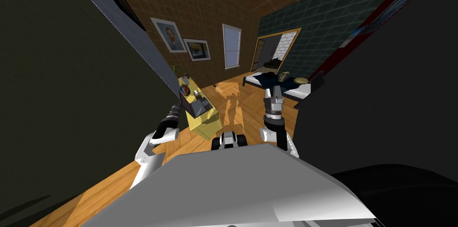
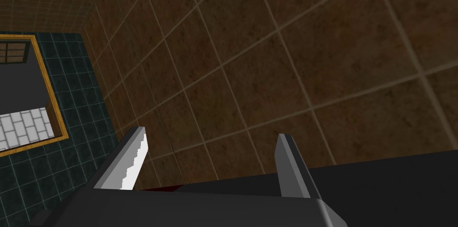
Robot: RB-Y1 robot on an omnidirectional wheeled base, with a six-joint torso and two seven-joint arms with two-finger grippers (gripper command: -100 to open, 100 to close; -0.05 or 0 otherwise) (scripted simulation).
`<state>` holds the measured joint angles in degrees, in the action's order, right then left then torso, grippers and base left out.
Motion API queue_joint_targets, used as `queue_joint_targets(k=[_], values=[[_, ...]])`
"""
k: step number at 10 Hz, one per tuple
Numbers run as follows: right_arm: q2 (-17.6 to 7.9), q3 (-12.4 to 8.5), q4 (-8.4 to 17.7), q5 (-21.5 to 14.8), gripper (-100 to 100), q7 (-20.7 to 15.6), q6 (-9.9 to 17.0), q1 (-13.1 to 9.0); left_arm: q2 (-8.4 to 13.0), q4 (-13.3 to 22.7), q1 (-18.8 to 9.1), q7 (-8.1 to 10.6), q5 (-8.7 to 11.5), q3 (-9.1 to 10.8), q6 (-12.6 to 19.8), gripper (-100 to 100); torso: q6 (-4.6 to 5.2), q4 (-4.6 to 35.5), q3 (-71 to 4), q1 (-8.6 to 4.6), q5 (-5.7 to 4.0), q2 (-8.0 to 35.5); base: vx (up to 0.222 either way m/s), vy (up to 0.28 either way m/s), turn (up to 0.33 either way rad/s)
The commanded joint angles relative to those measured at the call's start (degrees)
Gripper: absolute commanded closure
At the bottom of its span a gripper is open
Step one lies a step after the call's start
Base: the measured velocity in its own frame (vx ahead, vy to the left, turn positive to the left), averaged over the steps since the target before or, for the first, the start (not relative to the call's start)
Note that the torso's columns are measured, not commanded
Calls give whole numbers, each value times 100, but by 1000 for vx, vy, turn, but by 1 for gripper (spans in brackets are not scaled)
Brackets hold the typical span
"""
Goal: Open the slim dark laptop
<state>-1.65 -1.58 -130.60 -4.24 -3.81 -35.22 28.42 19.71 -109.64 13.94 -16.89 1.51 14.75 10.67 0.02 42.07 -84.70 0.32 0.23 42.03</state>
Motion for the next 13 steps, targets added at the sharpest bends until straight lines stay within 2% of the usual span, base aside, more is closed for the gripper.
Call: queue_joint_targets(k=[1,3,4,6,7,8,9,10,13], values=[[0,0,0,0,0,0,0,0,51,-216,260,355,-255,-180,-28,100,-13,-4,5,-2,3,6,59,0,100],[0,0,0,0,0,0,0,0,125,-512,584,720,-593,-412,-115,100,0,-3,3,-12,0,4,73,-2,156],[0,0,0,0,0,0,0,0,125,-512,584,786,-593,-412,-115,100,-14,-5,6,-13,0,7,61,-7,85],[0,0,0,0,0,0,0,0,200,-807,891,1167,-931,-643,-201,100,-1,-9,4,-8,6,4,74,9,128],[0,0,0,0,0,0,0,0,200,-807,909,1218,-931,-643,-201,100,-13,-15,8,-9,10,7,57,-3,93],[0,0,0,0,0,0,0,-1,237,-955,1071,1433,-1100,-759,-244,100,4,-10,4,-5,8,2,49,-3,110],[0,0,0,0,0,0,0,-1,215,-970,959,1295,-1025,-682,-213,100,0,-11,4,-11,6,1,20,-6,33],[0,1,0,0,0,0,0,-2,492,-913,988,1249,-1070,-586,29,100,3,-1,3,-9,-2,4,1,-86,-216],[1,2,0,0,0,0,0,-2,906,-784,1019,1129,-1114,-421,396,100,48,-42,-27,-55,12,-54,10,-134,-210]])
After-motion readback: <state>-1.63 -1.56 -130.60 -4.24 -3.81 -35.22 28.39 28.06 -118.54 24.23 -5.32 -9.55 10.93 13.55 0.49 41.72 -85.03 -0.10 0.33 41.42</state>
